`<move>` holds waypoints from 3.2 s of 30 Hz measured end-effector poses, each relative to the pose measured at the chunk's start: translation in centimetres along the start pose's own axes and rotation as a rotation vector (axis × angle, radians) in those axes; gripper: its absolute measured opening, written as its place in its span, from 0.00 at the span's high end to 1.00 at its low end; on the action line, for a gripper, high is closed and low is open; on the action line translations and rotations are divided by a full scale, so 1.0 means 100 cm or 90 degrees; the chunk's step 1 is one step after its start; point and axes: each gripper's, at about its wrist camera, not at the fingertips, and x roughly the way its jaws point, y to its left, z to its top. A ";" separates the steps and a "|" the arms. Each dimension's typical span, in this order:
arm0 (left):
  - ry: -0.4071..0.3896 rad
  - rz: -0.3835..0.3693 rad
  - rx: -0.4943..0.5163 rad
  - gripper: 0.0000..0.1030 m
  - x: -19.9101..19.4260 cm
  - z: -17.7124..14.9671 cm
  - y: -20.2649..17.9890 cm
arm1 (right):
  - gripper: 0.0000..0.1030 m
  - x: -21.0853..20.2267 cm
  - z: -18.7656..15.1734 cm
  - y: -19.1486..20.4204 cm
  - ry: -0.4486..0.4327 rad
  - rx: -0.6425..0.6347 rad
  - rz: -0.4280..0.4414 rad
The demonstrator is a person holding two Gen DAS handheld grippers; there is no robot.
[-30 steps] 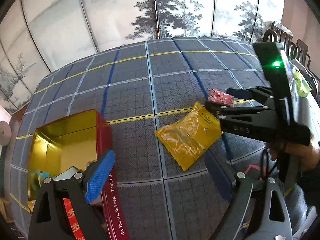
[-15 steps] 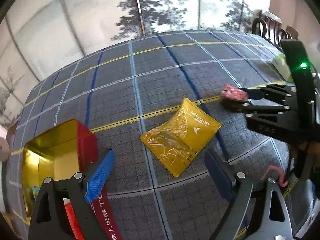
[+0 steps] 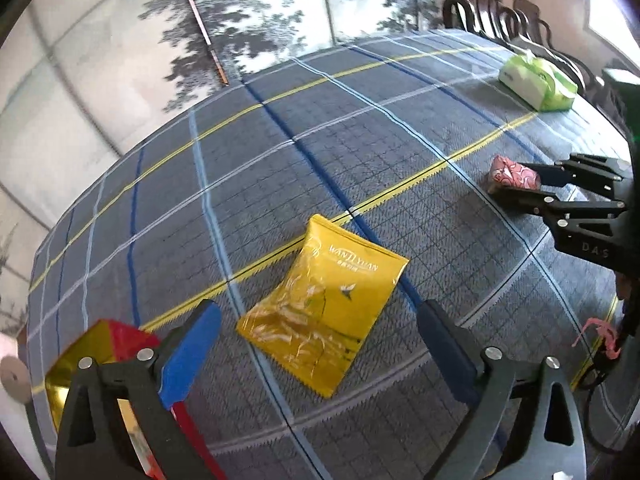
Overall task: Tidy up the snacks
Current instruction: 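Grasp the yellow WANLIYUAN pack with the left tool while the right tool holds the pink pack, then carry the yellow WANLIYUAN pack over the gold tin with the left tool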
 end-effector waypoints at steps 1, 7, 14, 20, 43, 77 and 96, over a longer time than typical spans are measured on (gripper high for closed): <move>0.006 0.002 0.004 0.04 0.003 0.002 0.000 | 0.63 0.000 0.000 0.000 0.000 0.000 -0.002; 0.025 -0.015 0.000 0.03 0.020 0.009 0.003 | 0.62 0.001 0.001 -0.001 0.000 0.007 0.007; 0.028 -0.006 -0.009 0.03 0.031 0.013 0.003 | 0.62 0.001 0.001 -0.005 -0.001 0.012 0.013; 0.037 -0.013 -0.047 0.07 0.039 0.014 0.009 | 0.62 0.001 0.001 -0.005 -0.001 0.013 0.013; 0.044 -0.028 -0.132 0.46 0.023 -0.001 0.017 | 0.62 0.001 0.001 -0.001 0.000 0.006 0.006; -0.011 0.062 -0.310 0.46 -0.103 -0.052 0.050 | 0.63 0.002 0.001 0.008 0.005 -0.024 -0.034; 0.014 0.169 -0.451 0.46 -0.139 -0.133 0.125 | 0.63 0.002 0.001 0.008 0.005 -0.025 -0.034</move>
